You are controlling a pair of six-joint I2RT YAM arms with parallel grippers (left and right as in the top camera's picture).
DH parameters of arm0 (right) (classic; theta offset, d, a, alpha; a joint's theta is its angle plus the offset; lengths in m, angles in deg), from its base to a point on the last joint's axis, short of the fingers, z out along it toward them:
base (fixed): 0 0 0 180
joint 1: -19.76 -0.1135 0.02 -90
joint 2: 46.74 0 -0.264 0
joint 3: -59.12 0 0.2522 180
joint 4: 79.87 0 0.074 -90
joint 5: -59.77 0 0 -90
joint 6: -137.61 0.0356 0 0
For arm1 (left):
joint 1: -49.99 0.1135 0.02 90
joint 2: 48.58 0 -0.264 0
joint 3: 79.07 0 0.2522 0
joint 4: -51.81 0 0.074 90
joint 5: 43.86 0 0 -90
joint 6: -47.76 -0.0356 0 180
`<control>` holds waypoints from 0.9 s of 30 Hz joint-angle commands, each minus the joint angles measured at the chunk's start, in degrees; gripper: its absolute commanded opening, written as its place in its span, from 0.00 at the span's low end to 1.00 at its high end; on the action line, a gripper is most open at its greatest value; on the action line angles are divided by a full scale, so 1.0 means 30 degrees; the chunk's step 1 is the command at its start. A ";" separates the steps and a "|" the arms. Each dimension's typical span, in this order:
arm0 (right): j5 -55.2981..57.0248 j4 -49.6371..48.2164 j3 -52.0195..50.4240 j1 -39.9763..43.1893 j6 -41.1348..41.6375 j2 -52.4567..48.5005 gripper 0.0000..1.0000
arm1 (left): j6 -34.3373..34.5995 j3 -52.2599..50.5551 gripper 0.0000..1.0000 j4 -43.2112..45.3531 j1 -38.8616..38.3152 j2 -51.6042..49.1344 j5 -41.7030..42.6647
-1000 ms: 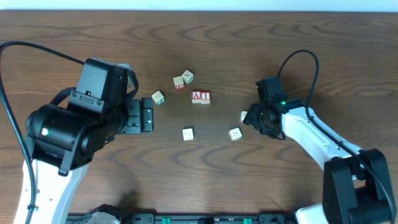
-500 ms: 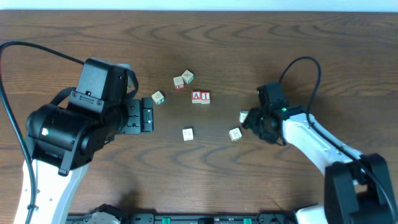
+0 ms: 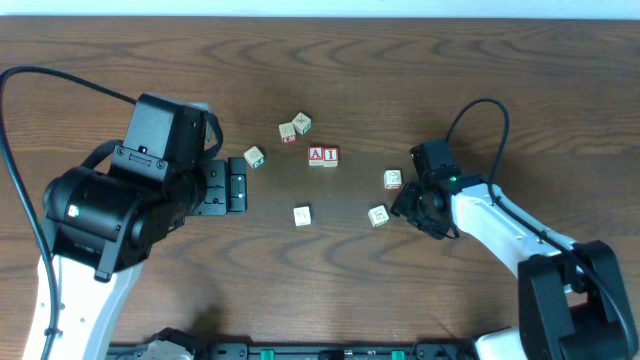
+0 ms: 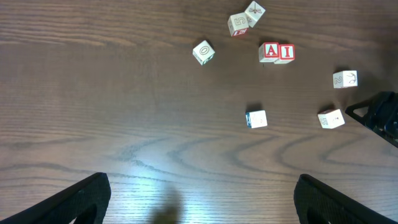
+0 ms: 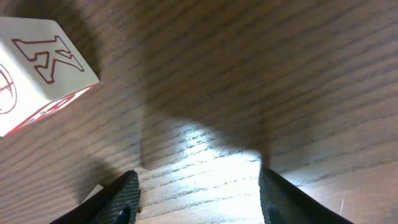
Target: Spell out Ai2
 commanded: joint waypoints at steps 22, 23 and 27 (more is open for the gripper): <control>0.1683 0.2193 0.3679 -0.0087 -0.1479 -0.0459 0.63 | 0.0022 -0.0095 0.95 0.0007 0.0007 -0.0051 -0.0138; 0.1756 0.2200 0.3679 -0.0087 -0.1486 -0.0459 0.63 | 0.0015 -0.0095 0.95 0.0007 0.0007 -0.0051 -0.0138; 0.1902 0.1953 0.3672 -0.0087 -0.1479 -0.0466 0.63 | 0.0022 -0.0095 0.95 0.0051 0.0007 -0.0080 -0.0138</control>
